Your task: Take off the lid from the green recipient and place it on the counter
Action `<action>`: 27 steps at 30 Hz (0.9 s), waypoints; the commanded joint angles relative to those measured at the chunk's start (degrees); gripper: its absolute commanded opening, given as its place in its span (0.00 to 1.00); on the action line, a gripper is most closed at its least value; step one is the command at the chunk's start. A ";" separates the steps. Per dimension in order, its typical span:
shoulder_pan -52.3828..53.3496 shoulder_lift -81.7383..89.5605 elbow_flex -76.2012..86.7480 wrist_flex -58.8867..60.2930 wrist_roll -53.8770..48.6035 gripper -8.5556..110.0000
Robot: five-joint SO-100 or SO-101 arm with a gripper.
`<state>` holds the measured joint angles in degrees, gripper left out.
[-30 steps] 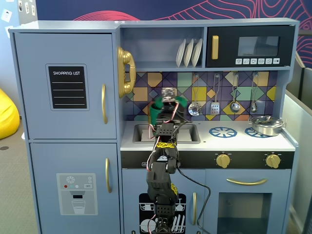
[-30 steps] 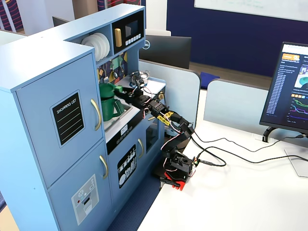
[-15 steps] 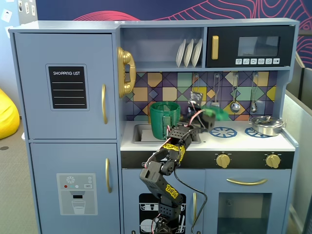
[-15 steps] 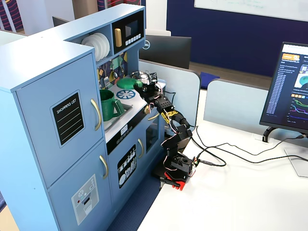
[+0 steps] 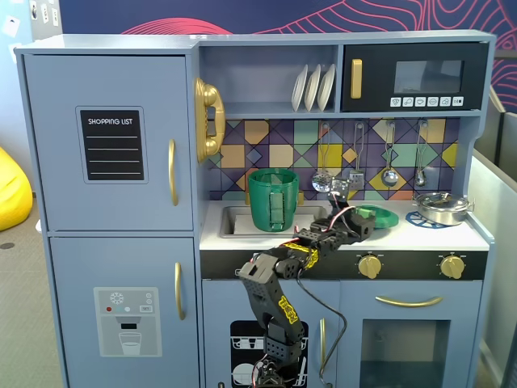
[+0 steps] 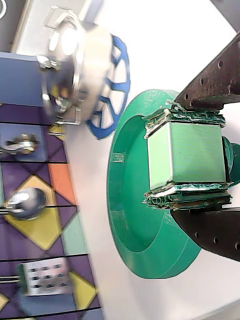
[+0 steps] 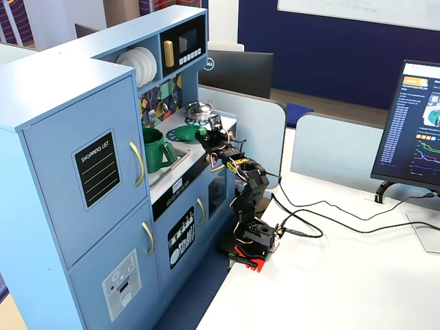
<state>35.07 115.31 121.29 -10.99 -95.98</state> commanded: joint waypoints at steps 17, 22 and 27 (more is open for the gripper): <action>1.32 -1.93 -0.62 -6.77 4.83 0.33; 1.32 1.67 0.88 -6.68 6.33 0.39; 0.44 12.57 5.54 -1.41 6.68 0.39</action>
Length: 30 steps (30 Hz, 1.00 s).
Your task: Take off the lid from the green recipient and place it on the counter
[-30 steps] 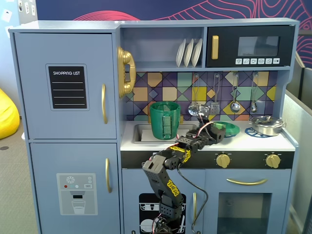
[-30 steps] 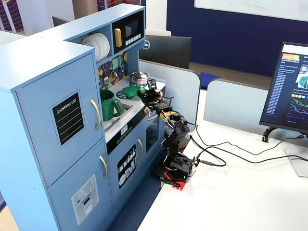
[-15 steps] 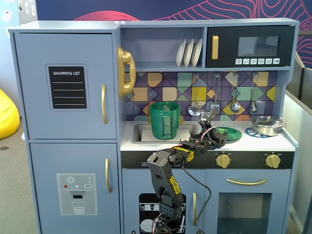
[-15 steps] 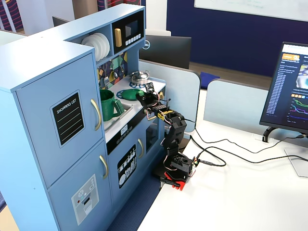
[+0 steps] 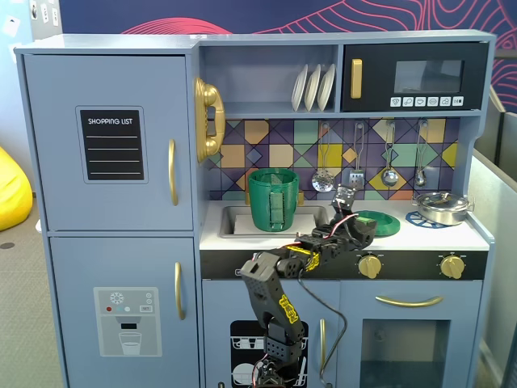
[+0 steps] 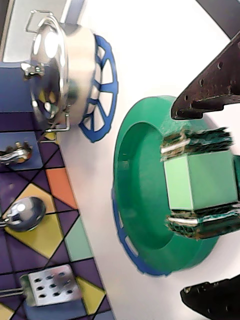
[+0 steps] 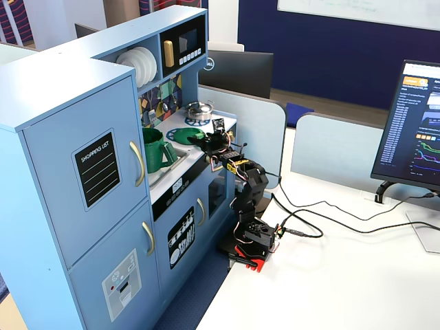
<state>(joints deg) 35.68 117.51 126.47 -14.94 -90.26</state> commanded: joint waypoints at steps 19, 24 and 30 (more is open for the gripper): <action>-16.08 47.37 -0.53 75.67 -7.91 0.30; -22.41 51.77 3.87 91.32 -10.20 0.24; -26.37 61.88 21.71 87.71 -9.58 0.19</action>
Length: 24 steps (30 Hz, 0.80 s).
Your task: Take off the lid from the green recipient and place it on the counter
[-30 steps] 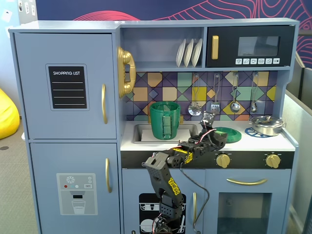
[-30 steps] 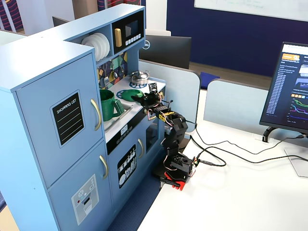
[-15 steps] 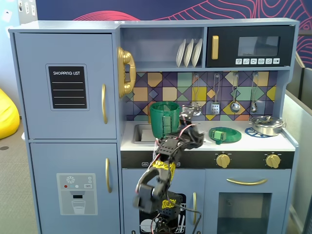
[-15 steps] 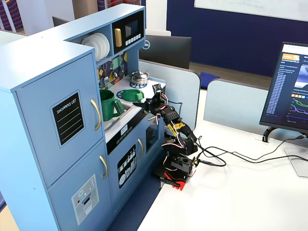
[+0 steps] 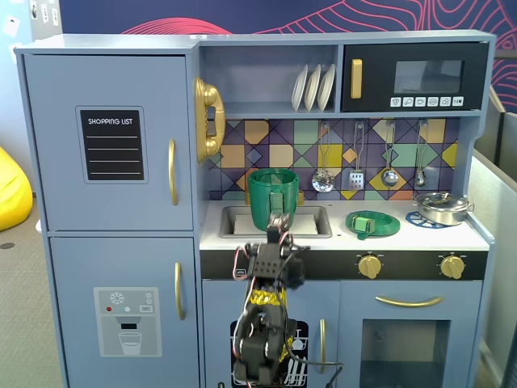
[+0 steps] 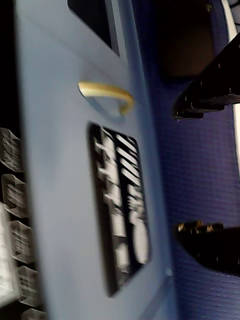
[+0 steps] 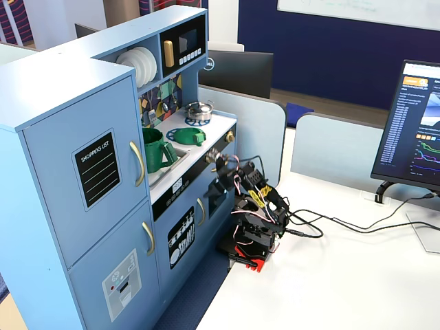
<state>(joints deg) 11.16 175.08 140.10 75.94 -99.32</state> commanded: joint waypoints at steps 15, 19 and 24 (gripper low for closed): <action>-7.65 6.94 31.64 -16.17 5.45 0.14; -7.91 6.94 31.64 -3.96 6.42 0.11; -9.23 6.94 31.64 8.00 11.95 0.07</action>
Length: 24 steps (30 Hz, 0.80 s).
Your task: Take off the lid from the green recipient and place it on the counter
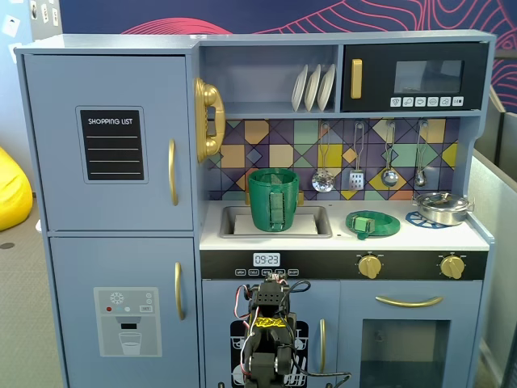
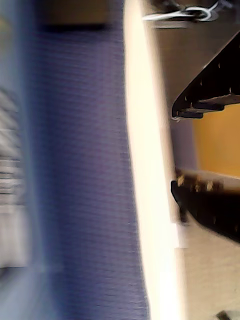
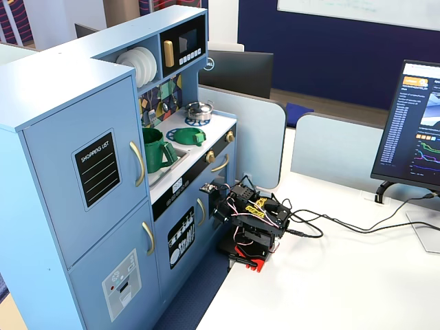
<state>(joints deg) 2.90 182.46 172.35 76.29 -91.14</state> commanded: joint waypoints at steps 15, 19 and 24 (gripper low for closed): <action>0.88 -0.35 -0.62 11.43 4.39 0.11; 0.88 -0.35 -0.62 11.43 4.39 0.11; 0.88 -0.35 -0.62 11.43 4.39 0.11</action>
<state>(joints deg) 2.72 182.64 172.09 77.26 -86.66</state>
